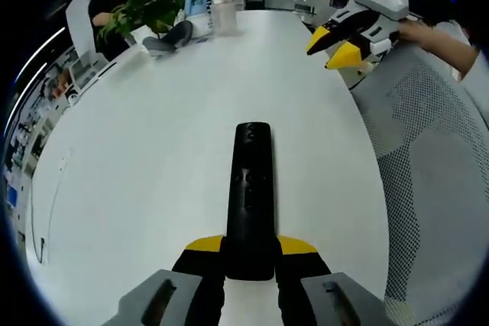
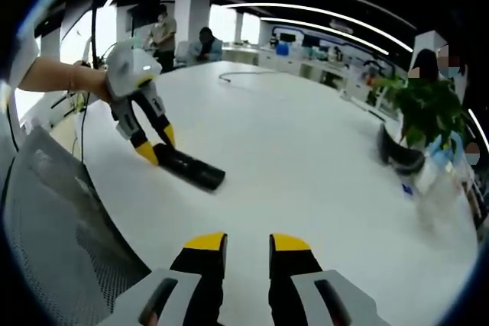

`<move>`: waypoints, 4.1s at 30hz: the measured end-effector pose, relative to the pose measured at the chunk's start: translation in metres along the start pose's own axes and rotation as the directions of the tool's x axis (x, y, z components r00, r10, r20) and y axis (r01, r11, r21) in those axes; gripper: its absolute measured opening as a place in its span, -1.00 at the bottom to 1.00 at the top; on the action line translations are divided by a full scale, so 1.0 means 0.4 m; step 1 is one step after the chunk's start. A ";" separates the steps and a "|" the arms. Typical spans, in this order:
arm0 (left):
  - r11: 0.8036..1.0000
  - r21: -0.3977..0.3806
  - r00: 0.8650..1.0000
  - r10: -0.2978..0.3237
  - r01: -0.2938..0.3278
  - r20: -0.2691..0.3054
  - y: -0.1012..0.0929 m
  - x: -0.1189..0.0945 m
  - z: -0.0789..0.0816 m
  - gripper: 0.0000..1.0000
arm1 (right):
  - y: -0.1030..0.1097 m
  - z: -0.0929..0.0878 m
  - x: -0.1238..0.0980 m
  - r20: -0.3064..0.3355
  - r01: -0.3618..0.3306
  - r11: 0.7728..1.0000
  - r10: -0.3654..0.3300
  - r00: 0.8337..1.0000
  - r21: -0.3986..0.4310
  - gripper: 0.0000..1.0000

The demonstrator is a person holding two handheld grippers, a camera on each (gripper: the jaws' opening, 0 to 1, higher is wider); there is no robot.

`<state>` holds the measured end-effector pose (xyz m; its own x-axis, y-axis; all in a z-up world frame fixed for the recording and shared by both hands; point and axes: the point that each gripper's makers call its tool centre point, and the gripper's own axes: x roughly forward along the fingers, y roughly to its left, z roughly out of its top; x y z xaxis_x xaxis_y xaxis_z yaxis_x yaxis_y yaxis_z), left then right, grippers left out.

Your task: Press the specified remote control buttons in sequence, fully releasing each button before pressing the next.

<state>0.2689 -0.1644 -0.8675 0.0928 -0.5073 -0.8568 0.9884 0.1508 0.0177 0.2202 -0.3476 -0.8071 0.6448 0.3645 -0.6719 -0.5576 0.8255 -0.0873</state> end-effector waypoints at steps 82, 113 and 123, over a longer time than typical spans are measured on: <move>0.992 0.100 0.997 -0.071 0.074 -0.033 -0.168 -0.030 -0.038 -0.52 | 0.112 0.032 0.008 -0.069 -0.185 0.979 0.180 0.981 -0.083 -0.87; 0.993 0.089 0.997 -0.075 0.078 -0.027 -0.167 -0.029 -0.041 -0.52 | 0.251 0.003 0.135 -0.295 -0.427 0.873 0.354 0.887 -0.236 -1.00; 0.993 0.085 0.997 -0.077 0.078 -0.025 -0.165 -0.029 -0.042 -0.52 | 0.253 -0.009 0.142 -0.396 -0.458 0.821 0.316 0.862 -0.341 -1.00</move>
<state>0.2005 -0.1542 -0.8673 0.0137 -0.4959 -0.8683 0.9993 0.0382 -0.0060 0.1988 -0.2449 -0.8568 0.1725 0.4041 -0.8983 -0.9311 0.3643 -0.0150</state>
